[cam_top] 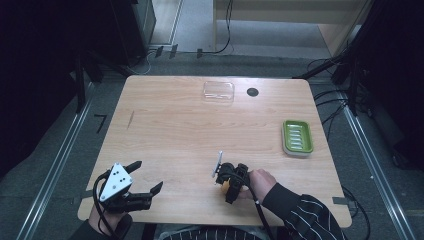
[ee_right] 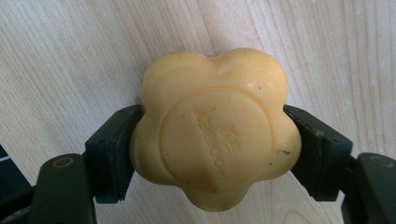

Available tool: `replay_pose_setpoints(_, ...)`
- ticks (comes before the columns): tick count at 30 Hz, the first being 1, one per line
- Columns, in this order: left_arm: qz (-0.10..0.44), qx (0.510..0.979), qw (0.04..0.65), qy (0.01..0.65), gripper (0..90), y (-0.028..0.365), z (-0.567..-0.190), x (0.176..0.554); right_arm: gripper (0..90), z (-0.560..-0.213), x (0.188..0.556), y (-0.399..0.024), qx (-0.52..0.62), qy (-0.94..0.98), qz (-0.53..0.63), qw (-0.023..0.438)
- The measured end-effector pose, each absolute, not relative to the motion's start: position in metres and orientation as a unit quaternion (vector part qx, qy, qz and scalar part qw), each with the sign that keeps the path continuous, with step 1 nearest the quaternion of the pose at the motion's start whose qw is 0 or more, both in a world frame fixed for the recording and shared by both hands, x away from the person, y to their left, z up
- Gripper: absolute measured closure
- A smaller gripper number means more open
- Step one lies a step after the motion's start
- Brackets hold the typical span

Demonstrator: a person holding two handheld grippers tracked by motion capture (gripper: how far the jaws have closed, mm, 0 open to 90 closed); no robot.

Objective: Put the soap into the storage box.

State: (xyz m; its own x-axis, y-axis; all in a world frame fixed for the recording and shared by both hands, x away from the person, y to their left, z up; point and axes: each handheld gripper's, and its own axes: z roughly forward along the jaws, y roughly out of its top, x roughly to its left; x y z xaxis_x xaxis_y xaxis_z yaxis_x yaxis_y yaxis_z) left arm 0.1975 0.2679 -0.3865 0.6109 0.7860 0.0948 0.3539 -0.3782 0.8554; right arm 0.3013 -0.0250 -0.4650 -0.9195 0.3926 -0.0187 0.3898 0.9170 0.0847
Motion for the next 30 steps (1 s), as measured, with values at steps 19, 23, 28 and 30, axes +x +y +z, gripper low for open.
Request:
replay_pose_setpoints(19,0.254,0.79,0.425,0.36,13.6,0.268,-0.387,0.198,25.9,-0.459,0.302,-0.03,0.212,0.976,0.045,0.033)
replay_pose_setpoints(23,0.254,0.79,0.426,0.36,13.6,0.268,-0.386,0.198,26.0,-0.457,0.304,-0.033,0.213,0.975,0.049,0.03)
replay_pose_setpoints(28,0.254,0.79,0.426,0.36,13.6,0.269,-0.386,0.197,26.0,-0.455,0.304,-0.036,0.219,0.974,0.053,0.031)
replay_pose_setpoints(30,0.254,0.79,0.425,0.36,13.6,0.269,-0.386,0.197,26.0,-0.453,0.305,-0.039,0.224,0.973,0.055,0.034)
